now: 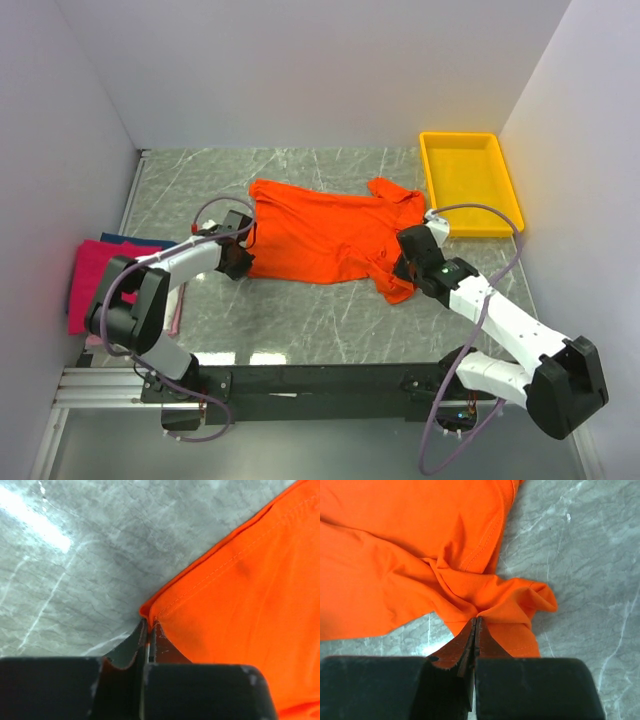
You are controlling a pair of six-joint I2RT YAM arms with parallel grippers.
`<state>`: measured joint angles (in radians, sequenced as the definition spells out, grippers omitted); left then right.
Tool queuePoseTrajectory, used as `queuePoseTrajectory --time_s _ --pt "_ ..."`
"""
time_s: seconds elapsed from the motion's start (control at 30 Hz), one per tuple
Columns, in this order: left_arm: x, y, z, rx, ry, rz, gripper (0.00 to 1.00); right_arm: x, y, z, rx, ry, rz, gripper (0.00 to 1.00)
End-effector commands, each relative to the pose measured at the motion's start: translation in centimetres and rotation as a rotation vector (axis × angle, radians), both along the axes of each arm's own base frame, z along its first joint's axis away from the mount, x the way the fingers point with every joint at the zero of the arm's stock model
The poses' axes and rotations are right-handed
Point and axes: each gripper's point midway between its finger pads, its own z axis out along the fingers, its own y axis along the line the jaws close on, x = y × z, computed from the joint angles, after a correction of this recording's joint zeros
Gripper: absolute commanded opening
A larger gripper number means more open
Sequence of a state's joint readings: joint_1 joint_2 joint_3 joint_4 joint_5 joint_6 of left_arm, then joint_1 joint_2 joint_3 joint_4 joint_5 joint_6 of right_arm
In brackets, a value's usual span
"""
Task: Fold and stack the t-shirts
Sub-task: Flatten the tshirt out
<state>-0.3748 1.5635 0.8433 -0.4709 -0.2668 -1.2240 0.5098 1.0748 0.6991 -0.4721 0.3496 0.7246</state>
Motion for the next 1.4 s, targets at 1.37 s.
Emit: queuePoseTrajectory --time_s 1.37 --pt "12.1 5.5 48.5 -0.056 -1.136 -0.018 0.01 11.5 4.4 47.0 0.313 -0.914 0.225 0.0"
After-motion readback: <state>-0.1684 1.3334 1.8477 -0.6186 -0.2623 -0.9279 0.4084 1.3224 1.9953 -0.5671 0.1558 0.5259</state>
